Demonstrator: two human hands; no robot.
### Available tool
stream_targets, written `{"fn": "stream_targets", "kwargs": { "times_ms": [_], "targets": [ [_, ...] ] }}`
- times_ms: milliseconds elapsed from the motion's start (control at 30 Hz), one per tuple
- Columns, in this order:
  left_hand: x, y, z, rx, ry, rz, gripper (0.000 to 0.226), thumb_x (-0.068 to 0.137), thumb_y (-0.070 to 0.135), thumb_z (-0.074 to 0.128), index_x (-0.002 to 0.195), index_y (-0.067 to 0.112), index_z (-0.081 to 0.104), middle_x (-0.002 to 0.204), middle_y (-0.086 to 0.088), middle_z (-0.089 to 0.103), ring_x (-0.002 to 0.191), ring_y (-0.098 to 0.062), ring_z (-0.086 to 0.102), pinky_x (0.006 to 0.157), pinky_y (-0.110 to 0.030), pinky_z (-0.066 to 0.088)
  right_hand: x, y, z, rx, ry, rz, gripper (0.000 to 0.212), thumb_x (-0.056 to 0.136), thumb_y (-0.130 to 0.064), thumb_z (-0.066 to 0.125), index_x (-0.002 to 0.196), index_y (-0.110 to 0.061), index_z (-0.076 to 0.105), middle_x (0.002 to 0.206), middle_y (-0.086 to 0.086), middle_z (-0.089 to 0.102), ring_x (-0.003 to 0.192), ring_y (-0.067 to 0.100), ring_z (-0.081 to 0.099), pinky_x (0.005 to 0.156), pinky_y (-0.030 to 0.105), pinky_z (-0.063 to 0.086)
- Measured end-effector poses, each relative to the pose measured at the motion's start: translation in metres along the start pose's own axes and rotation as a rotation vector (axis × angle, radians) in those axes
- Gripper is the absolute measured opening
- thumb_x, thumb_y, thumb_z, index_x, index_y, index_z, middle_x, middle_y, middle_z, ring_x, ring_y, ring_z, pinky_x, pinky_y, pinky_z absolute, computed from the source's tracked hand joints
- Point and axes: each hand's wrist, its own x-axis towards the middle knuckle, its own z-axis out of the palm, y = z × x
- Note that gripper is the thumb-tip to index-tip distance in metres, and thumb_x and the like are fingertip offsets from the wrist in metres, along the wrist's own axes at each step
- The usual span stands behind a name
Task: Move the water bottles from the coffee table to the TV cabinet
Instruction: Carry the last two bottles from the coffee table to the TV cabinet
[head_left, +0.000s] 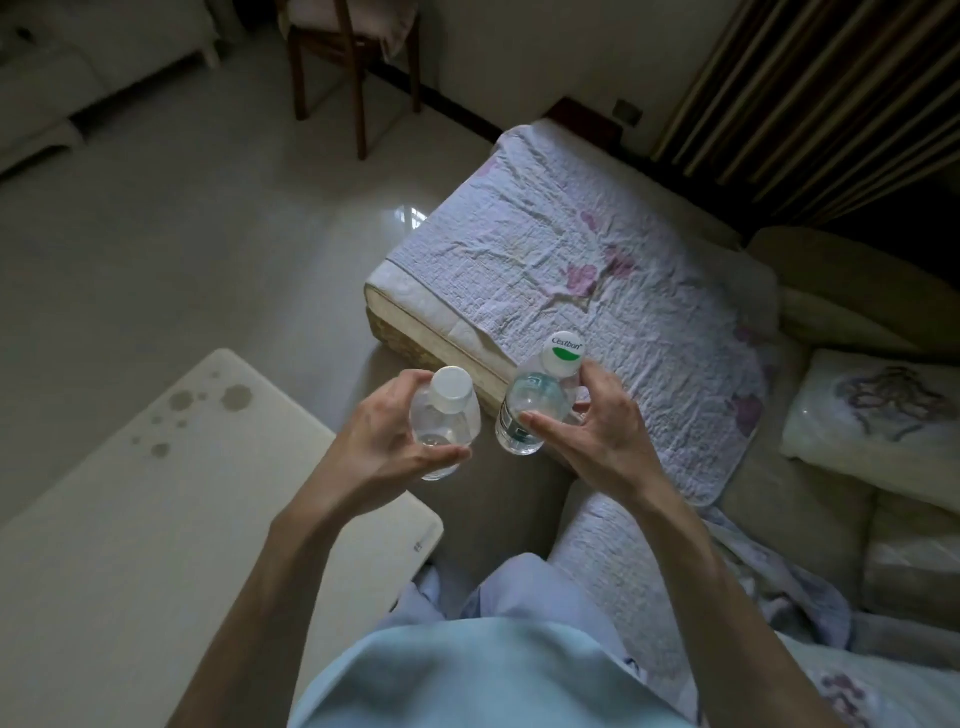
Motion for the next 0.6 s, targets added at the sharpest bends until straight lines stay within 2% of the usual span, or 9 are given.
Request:
{"fn": "stream_targets", "kwargs": {
  "times_ms": [167,267,400,600],
  "targets": [
    [0.027,0.003,-0.007,-0.046,0.048,-0.066,0.075,0.064,0.054,0.077,0.126,0.025,0.049,0.114,0.006,0.062,0.100,-0.015,0.059,0.082,-0.030,0.049,0.041,0.003,-0.009,0.012,-0.021,-0.031,0.074,0.072,-0.061,0.067,0.128,-0.017,0.050,0.115,-0.001,0.060,0.106,0.016,0.055,0.086,0.043,0.053],
    [0.045,0.009,-0.006,-0.041,0.106,-0.142,0.068,0.067,0.046,0.080,0.123,0.023,0.049,0.113,0.005,0.061,0.099,-0.017,0.059,0.081,-0.030,0.048,0.073,0.007,-0.016,0.040,-0.061,-0.063,0.068,0.072,-0.059,0.066,0.124,-0.017,0.053,0.112,-0.001,0.061,0.102,0.016,0.057,0.083,0.042,0.054],
    [0.076,0.020,-0.002,-0.026,0.190,-0.242,0.070,0.067,0.045,0.080,0.125,0.023,0.048,0.114,0.003,0.060,0.100,-0.018,0.057,0.083,-0.033,0.048,0.123,0.018,-0.027,0.056,-0.148,-0.155,0.061,0.072,-0.059,0.066,0.117,-0.020,0.053,0.108,-0.002,0.062,0.098,0.016,0.058,0.081,0.042,0.054],
    [0.120,0.043,0.011,-0.023,0.324,-0.363,0.077,0.063,0.051,0.080,0.126,0.023,0.047,0.113,0.002,0.063,0.094,-0.019,0.059,0.078,-0.031,0.047,0.195,0.032,-0.054,0.001,-0.264,-0.289,0.073,0.067,-0.061,0.066,0.125,-0.020,0.049,0.118,-0.001,0.062,0.104,0.017,0.059,0.080,0.041,0.057]
  ]
}}
